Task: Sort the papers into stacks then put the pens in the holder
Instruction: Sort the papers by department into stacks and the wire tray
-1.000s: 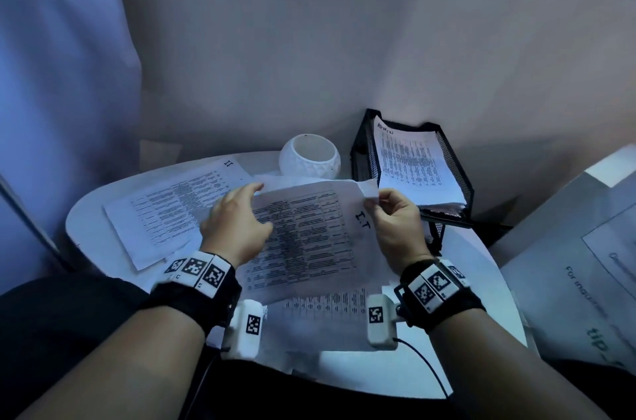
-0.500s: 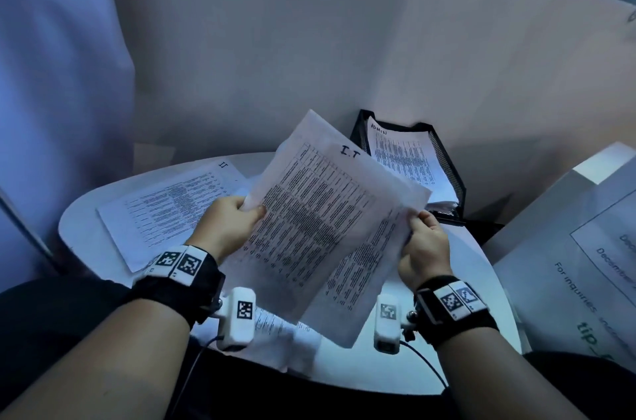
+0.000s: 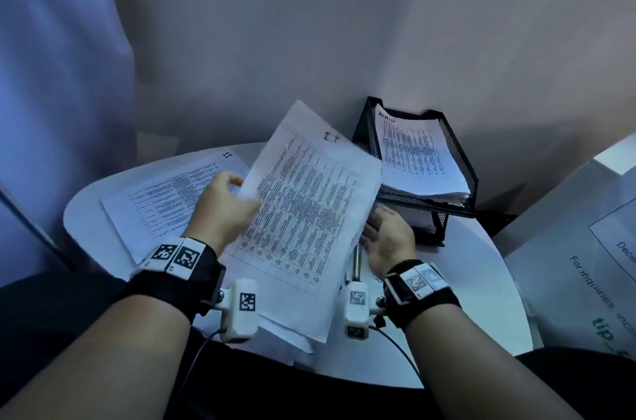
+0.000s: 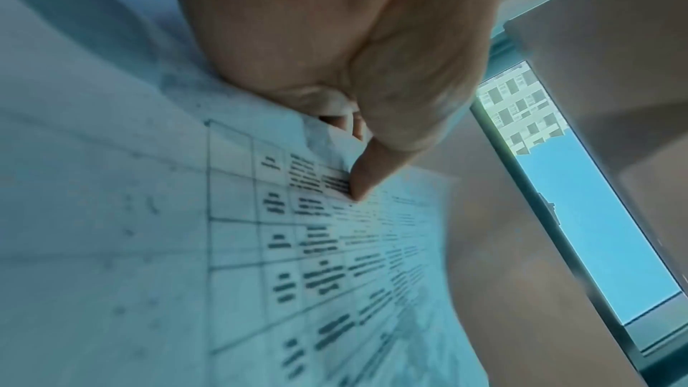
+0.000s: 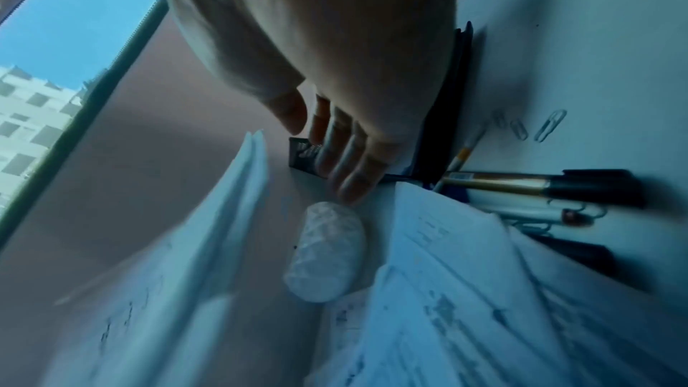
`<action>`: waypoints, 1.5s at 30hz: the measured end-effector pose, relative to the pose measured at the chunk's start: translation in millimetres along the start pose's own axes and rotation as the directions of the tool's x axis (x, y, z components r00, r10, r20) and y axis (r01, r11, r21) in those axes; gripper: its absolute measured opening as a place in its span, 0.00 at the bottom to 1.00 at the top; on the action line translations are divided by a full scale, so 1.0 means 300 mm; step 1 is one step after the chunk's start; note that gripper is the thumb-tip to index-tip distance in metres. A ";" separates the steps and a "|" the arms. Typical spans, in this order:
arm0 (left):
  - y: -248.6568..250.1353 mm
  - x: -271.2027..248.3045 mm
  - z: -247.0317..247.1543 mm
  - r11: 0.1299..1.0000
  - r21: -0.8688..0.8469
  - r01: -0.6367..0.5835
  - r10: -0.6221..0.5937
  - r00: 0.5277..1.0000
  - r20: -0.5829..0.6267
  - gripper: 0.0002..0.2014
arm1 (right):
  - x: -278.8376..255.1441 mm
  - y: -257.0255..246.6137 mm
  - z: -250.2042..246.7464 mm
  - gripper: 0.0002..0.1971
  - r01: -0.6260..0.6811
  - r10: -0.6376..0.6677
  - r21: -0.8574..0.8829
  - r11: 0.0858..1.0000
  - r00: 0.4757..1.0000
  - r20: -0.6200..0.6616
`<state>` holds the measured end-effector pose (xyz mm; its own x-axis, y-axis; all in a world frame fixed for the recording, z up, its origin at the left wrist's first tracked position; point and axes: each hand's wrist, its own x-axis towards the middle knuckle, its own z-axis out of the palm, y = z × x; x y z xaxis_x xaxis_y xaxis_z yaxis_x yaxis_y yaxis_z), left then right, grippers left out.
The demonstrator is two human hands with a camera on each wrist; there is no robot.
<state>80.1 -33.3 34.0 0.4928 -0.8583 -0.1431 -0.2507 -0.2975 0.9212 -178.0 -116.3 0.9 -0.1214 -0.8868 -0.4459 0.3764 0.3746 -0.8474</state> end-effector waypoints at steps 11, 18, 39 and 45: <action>-0.041 0.039 -0.076 0.977 0.185 -0.109 0.121 0.991 -0.053 0.07 | 0.076 0.274 -0.061 0.18 -0.071 -0.050 -0.808 0.585 0.991 -0.122; -0.061 0.054 -0.067 0.973 0.183 -0.141 0.152 0.987 -0.047 0.04 | 0.064 0.301 -0.041 0.07 -0.063 -0.104 -0.899 0.433 0.987 -0.119; -0.038 -0.005 -0.017 0.977 0.199 -0.079 0.085 0.996 -0.022 0.12 | -0.023 -0.095 -0.134 0.06 0.531 -0.586 -0.588 0.610 0.802 0.117; -0.018 -0.043 0.016 0.982 0.156 -0.110 0.107 0.994 0.025 0.06 | -0.083 -0.273 -0.122 0.06 0.683 -0.754 -0.509 0.524 0.650 0.096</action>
<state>70.9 -22.6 29.2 0.4425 -0.8953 -0.0523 -0.4304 -0.2632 0.8634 -239.4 -115.1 70.9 -0.2747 -0.8848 0.3763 -0.3530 -0.2713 -0.8955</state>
